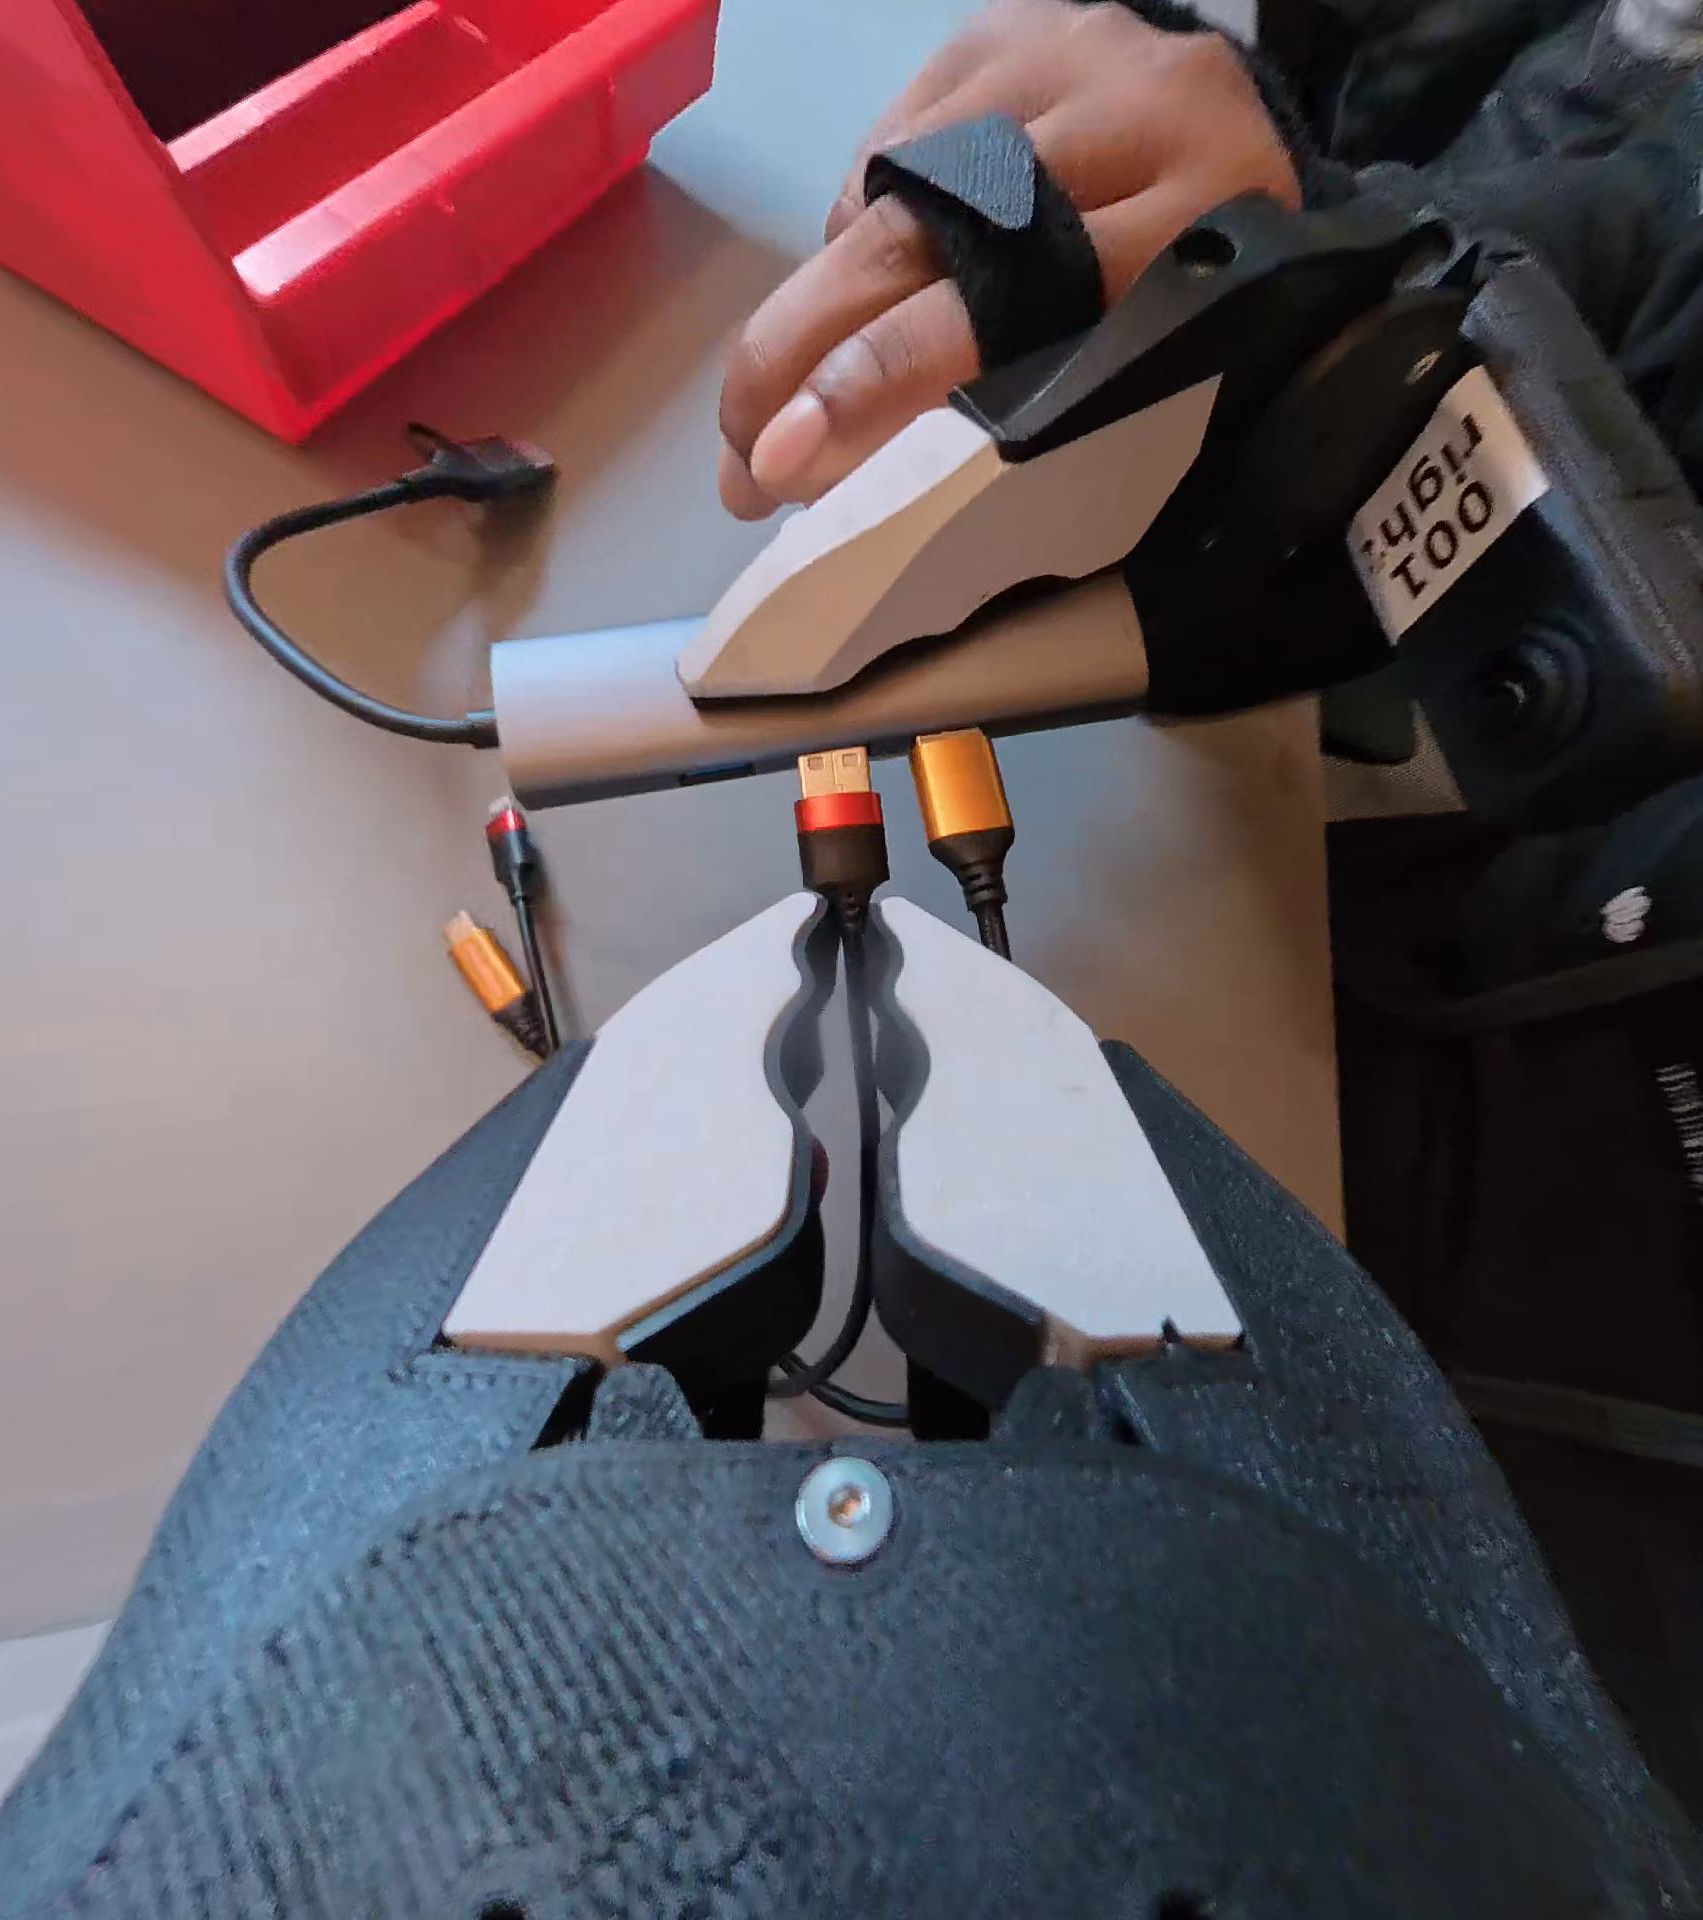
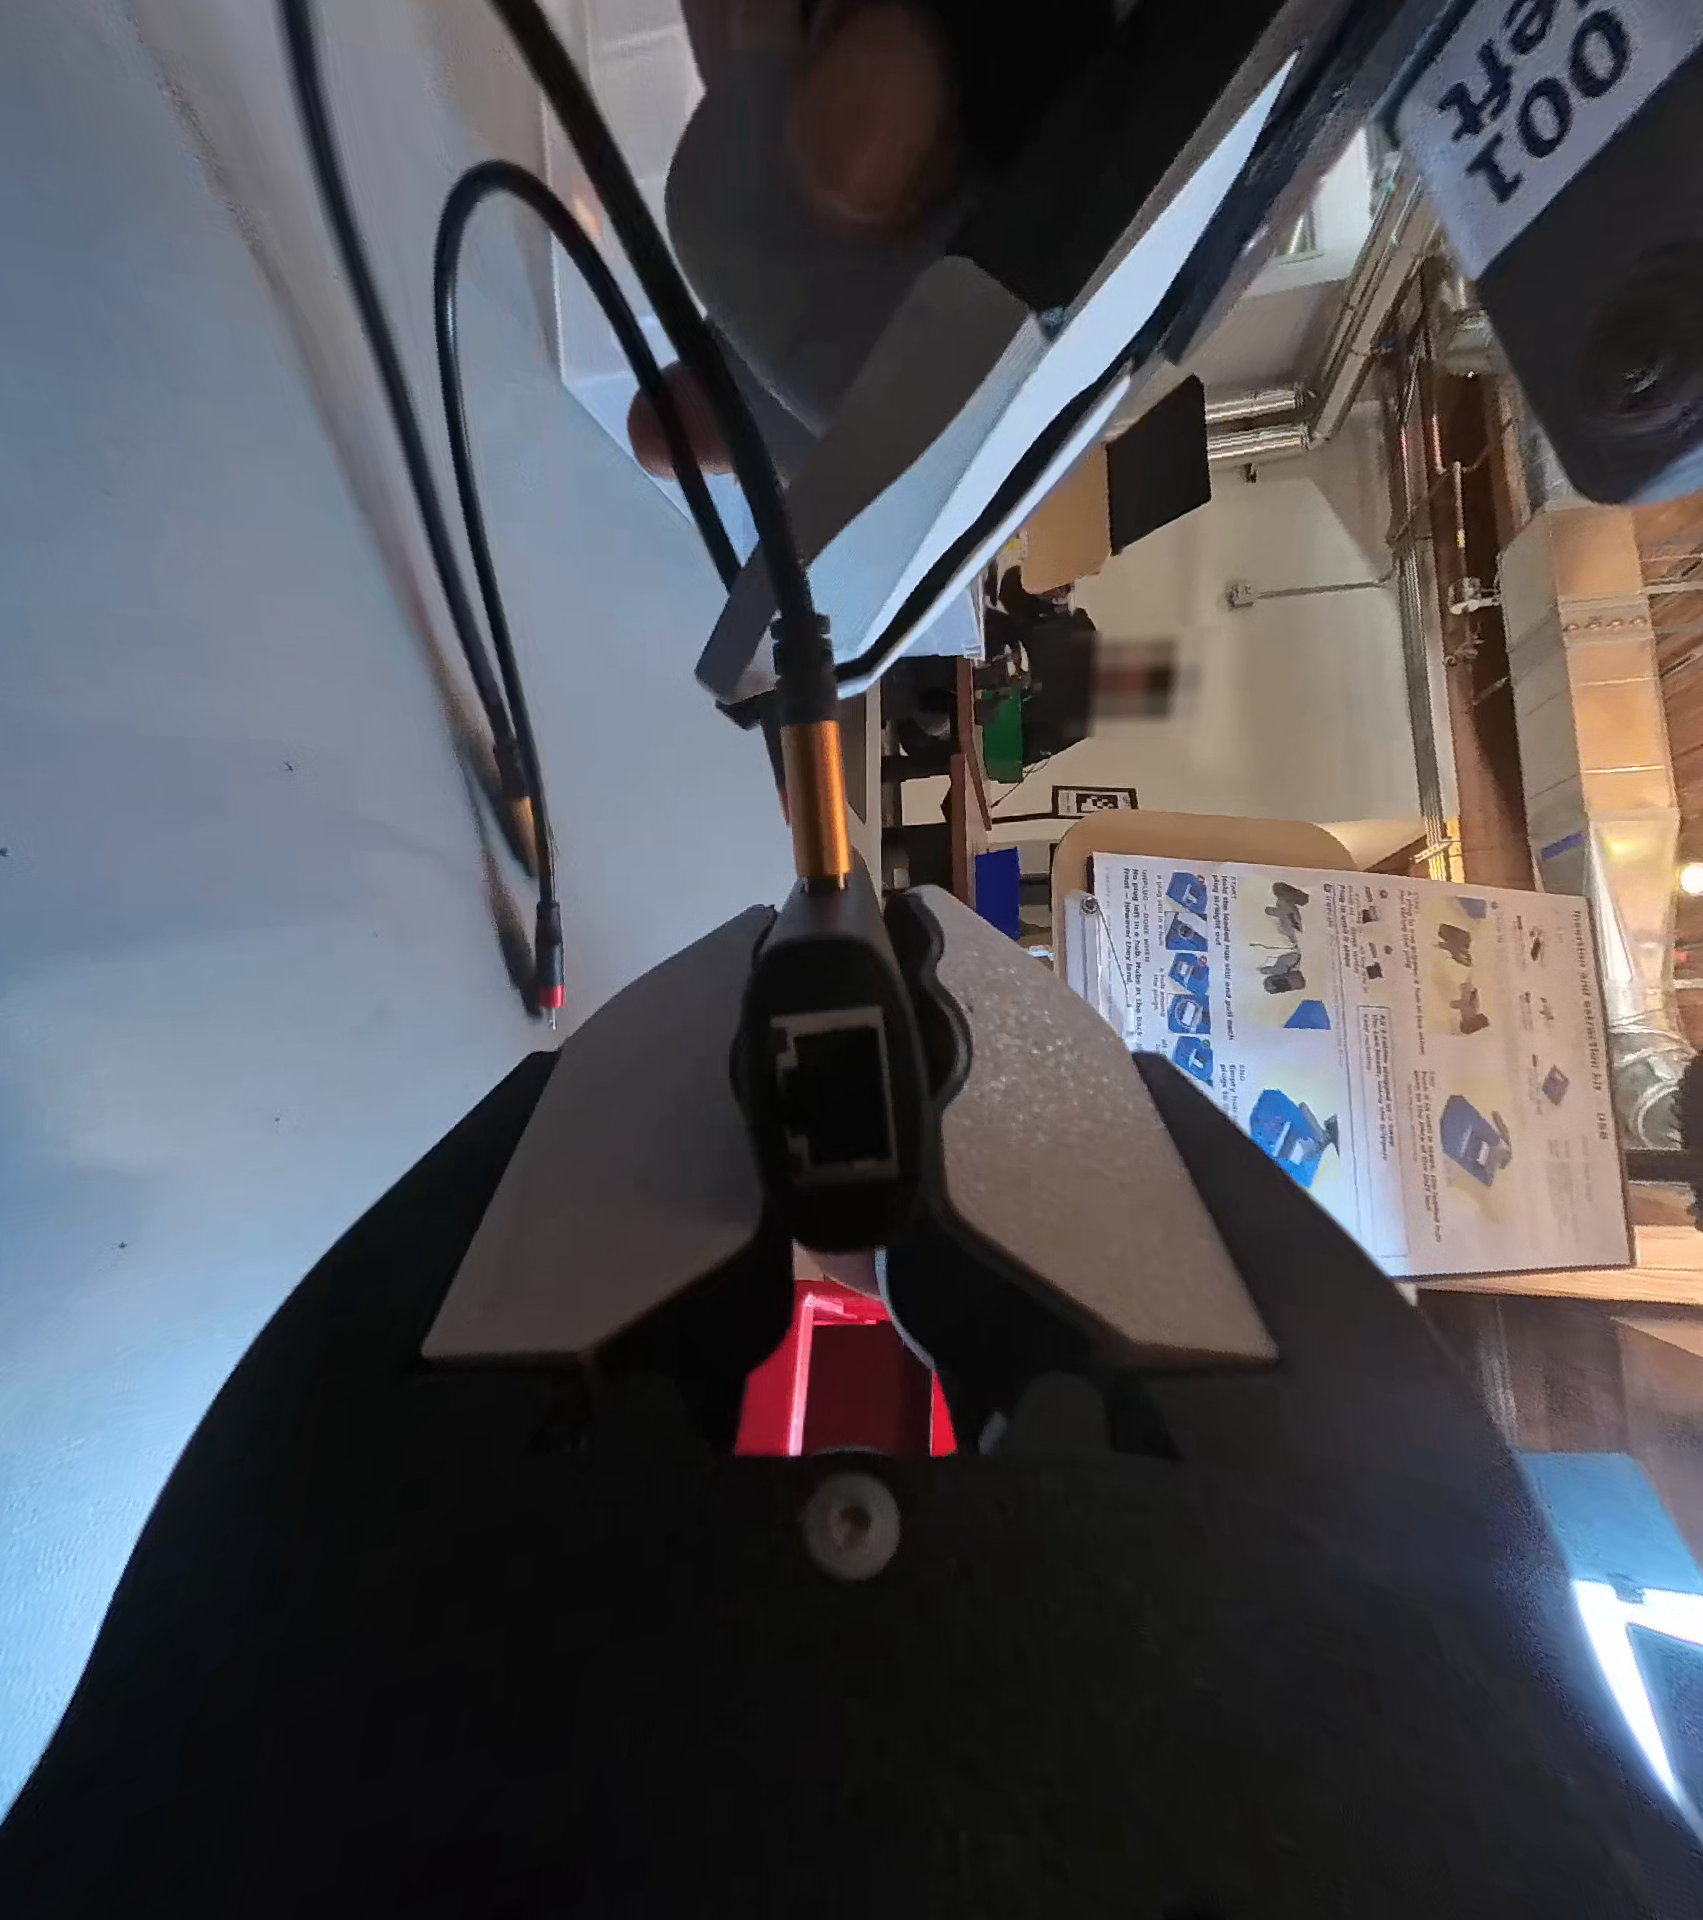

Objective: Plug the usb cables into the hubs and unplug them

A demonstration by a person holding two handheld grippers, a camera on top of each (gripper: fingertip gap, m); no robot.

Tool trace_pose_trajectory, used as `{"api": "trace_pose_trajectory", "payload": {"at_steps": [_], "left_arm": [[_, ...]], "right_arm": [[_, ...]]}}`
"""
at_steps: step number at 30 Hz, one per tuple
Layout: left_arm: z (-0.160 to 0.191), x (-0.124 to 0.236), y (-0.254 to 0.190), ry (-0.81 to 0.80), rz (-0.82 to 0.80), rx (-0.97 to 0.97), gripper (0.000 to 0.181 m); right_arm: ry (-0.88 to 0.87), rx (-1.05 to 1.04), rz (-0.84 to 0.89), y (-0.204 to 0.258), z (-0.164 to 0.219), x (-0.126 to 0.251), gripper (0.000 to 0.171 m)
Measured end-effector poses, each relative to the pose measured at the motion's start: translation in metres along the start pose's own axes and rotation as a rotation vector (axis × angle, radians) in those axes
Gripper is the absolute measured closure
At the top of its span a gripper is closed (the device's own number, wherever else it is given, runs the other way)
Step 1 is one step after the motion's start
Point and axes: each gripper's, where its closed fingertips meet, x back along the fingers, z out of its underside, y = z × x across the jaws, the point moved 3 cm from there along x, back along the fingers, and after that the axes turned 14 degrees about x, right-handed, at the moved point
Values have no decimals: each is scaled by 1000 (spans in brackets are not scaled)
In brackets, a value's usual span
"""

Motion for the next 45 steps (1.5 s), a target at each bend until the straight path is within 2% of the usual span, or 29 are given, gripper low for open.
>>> {"api": "trace_pose_trajectory", "payload": {"at_steps": [1,3,10,12,16,19,22,26,28,32,36,37,40,42,45], "left_arm": [[-4,1,-5,-31,46,10,177],[-2,-1,-2,1,-20,-17,176],[-7,4,-3,-41,-1,-39,175],[-10,13,-3,-79,-13,-48,167],[-35,60,-5,-365,-19,-75,152],[-41,90,-5,-547,-14,-96,152],[-38,100,11,-629,-68,-94,154],[-33,85,12,-600,11,-80,146],[-31,66,-5,-542,58,-152,136],[-26,22,-29,-425,57,-268,133],[-19,-13,-27,-335,53,-261,150],[-18,-15,-29,-332,64,-276,163],[-18,-7,-28,-287,25,-308,163],[-14,2,-22,-247,-2,-298,164],[-7,9,-15,-206,-44,-297,164]], "right_arm": [[-10,1,-2,0,-2,1,155],[-3,11,-3,2,-2,-1,155],[-2,-15,22,-3,0,-2,154],[-13,-31,51,-7,1,-1,153],[-2,-125,69,-6,17,-1,153],[-61,-364,81,-16,30,4,153],[-221,-703,73,-36,35,15,152],[-670,-1233,-100,-67,18,37,153],[-752,-1331,-119,-73,14,40,153],[-820,-1381,-210,-69,-4,38,153],[-769,-1292,-284,-61,-18,33,153],[-765,-1292,-290,-61,-18,33,153],[-672,-1241,-368,-56,-13,33,151],[-544,-1123,-377,-53,3,36,134],[-471,-1013,-500,-50,8,45,112]]}}
